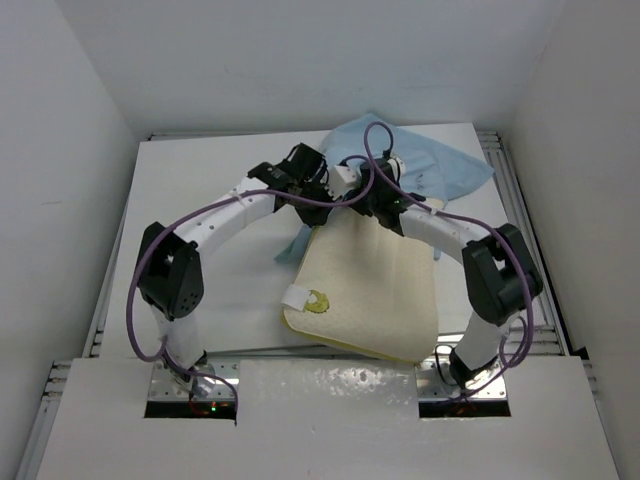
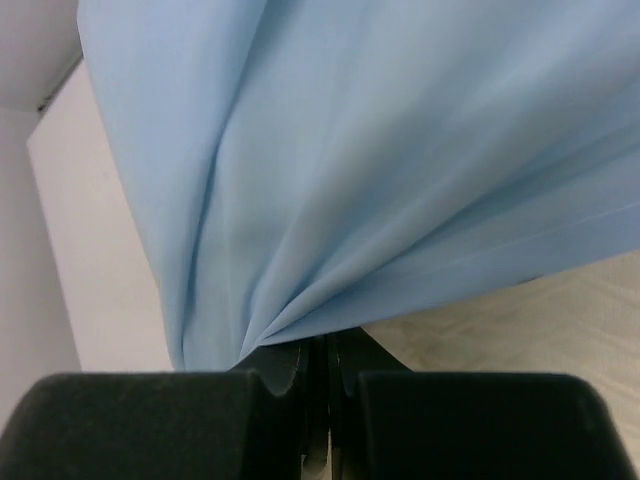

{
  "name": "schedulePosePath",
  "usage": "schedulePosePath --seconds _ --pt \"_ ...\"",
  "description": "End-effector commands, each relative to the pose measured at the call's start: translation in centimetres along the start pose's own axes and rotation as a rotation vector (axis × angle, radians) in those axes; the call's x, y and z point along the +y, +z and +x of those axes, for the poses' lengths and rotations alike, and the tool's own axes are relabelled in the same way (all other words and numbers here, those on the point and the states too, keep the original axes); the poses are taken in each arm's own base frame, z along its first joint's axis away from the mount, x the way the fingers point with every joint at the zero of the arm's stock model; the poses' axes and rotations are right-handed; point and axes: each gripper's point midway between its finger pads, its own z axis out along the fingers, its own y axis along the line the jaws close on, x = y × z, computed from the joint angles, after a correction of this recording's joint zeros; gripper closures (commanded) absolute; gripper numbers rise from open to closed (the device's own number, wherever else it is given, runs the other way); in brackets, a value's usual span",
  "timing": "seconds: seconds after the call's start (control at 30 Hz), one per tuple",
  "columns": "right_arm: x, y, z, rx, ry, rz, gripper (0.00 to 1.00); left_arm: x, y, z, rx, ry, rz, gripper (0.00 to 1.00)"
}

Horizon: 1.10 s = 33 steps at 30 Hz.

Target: Put the pillow into the pillowcase

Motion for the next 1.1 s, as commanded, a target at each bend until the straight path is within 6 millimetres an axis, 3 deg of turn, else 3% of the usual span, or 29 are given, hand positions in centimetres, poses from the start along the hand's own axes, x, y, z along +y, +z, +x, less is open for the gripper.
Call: schedulePosePath --seconds 0.0,0.13,0.2,0.23,0.3,0.4,0.43,0.47,0.53,0.57,0.6,0.7,0.77,0.87,0.9,1.0,1.07 --pt "1.2 2.2 -4.6 -0.13 0.06 -0.039 1.0 -3.1 -1.0 1.6 0.035 -0.047 0.091 1.0" --pt "2.8 1.9 -3.4 -0.071 0.044 -0.17 0.97 -2.4 -1.6 4.0 0.068 -0.089 0.059 1.0" --pt "4.1 1.0 -2.2 -0.007 -0.017 -0.253 0.74 -1.6 -1.7 4.2 0.067 -0.1 0.019 1.0" --pt "4.1 0.3 -2.4 0.007 -0.053 -0.249 0.52 -1.3 -1.8 4.3 0.066 -0.104 0.004 1.0" --pt "2.8 -0.6 -1.8 0.052 -0.166 -0.187 0.42 -0.2 -1.9 4.4 0.059 -0.113 -0.042 1.0" --pt "-0.8 -3.8 -0.4 0.139 -0.296 -0.078 0.29 1.0 -1.8 4.7 0.072 -0.131 -0.084 1.0" --pt "-3.2 -4.7 0.5 0.17 -0.327 -0.011 0.27 1.2 -1.6 4.8 0.081 -0.128 -0.09 1.0" --pt "-3.2 -6.5 -0.3 0.147 -0.367 -0.019 0.22 1.4 -1.6 4.9 0.087 -0.125 -0.099 1.0" --pt "-5.1 -8.3 0.2 0.175 -0.402 0.035 0.18 1.6 -1.5 4.6 0.091 -0.117 -0.098 0.92" --pt "-5.0 -9.8 -0.4 0.158 -0.419 0.028 0.17 1.6 -1.5 4.4 0.091 -0.113 -0.097 0.87" --pt "-5.4 -10.5 -0.7 0.155 -0.426 0.042 0.14 1.6 -1.7 4.5 0.109 -0.109 -0.095 0.77" --pt "-8.8 -13.2 -1.0 0.177 -0.447 0.187 0.11 2.3 -3.0 1.5 0.078 -0.061 -0.119 0.52" --pt "-11.5 -14.3 -2.9 0.09 -0.452 0.335 0.13 2.7 -3.5 0.2 0.073 -0.032 -0.136 0.46" --pt "-14.8 -15.2 -4.4 0.04 -0.386 0.411 0.24 3.1 -4.8 -3.4 0.02 0.036 -0.216 0.44" --pt "-14.8 -15.0 -5.0 0.018 -0.339 0.377 0.26 3.2 -4.9 -5.1 -0.022 0.072 -0.246 0.43" --pt "-18.3 -13.1 -4.0 0.048 -0.099 0.298 0.41 1.1 -1.6 -7.7 -0.03 0.202 -0.293 0.41" --pt "-18.2 -12.0 -4.6 0.03 0.027 0.188 0.43 -0.8 0.1 -10.4 -0.095 0.225 -0.285 0.41"
